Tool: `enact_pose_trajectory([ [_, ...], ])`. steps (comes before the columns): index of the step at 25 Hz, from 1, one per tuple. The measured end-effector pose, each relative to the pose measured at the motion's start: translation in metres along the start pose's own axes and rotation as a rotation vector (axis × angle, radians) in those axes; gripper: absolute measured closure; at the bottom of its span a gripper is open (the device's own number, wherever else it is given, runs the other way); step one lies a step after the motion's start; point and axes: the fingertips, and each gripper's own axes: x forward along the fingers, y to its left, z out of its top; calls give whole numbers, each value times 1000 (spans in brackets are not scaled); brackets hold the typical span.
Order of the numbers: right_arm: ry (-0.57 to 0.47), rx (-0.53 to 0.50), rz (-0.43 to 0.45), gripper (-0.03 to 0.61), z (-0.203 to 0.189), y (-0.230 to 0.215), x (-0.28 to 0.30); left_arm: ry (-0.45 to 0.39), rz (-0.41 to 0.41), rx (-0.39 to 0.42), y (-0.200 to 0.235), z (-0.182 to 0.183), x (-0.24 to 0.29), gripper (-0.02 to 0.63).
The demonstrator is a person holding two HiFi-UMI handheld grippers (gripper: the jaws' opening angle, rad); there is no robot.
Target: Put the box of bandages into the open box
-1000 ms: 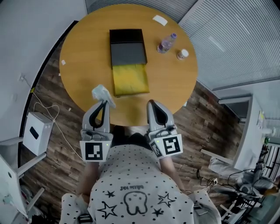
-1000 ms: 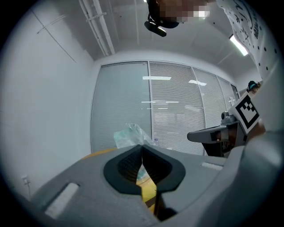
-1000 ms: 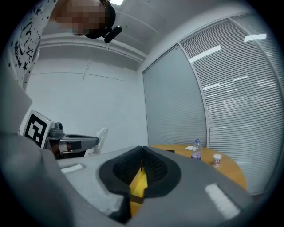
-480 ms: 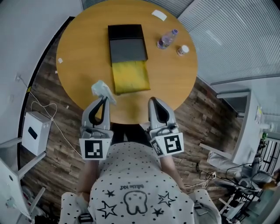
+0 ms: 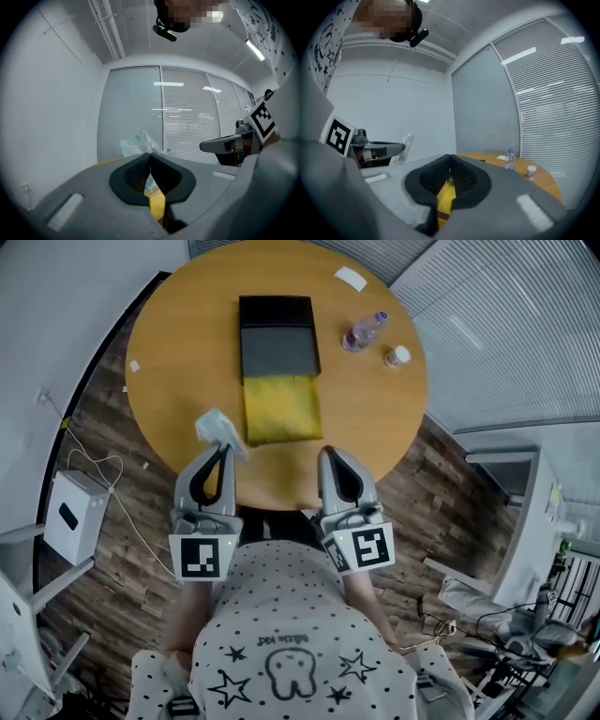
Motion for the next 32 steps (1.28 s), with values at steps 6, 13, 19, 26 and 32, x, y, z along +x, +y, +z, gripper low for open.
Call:
enact_pose_trajectory([
  [6,-12,-3,18,574,7,-16,4,-14,29,5,-5,8,10,601],
  [13,-16,5,25,574,10,-29,13,-10,36,16,-7,12,23,601],
  [19,-24,14,30,574,13,-33,18,0,29,31,-6,13,30,601],
  [26,-24,18,20,574,9,-37,18,-4,23,28,-8,12,35,601],
  [32,-35,15,10,574,12,-38,14,-6,28,33,-7,14,32,601],
])
